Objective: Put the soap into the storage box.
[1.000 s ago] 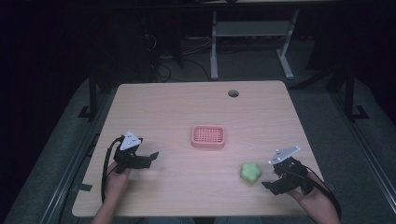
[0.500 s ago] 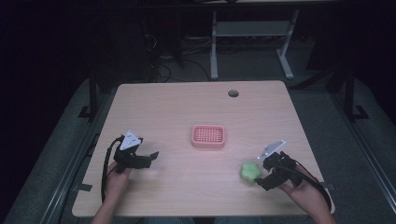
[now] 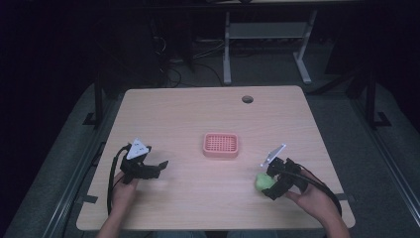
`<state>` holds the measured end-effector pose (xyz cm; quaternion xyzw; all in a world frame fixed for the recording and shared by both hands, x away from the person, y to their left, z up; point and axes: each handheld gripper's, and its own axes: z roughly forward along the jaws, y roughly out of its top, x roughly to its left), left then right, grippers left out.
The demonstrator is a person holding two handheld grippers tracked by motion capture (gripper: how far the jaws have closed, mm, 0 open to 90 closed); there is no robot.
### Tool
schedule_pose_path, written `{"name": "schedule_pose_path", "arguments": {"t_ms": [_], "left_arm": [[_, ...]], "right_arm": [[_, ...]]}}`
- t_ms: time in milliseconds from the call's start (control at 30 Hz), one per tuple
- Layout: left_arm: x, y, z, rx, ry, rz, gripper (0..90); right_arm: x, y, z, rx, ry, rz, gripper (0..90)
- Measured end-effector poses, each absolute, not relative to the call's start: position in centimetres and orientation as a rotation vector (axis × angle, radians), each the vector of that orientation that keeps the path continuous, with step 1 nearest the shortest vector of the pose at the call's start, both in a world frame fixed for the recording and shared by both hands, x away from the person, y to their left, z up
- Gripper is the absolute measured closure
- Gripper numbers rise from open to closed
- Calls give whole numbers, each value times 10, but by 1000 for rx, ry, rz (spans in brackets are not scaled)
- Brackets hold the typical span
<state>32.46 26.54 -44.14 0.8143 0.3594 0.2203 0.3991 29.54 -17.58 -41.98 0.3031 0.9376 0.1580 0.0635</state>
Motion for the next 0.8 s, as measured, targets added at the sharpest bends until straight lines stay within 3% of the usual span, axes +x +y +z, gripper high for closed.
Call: {"name": "schedule_pose_path", "arguments": {"t_ms": [800], "left_arm": [[324, 265, -441, 2057, 911, 556, 144]], "right_arm": [[316, -155, -434, 882, 2914, 288, 152]]}}
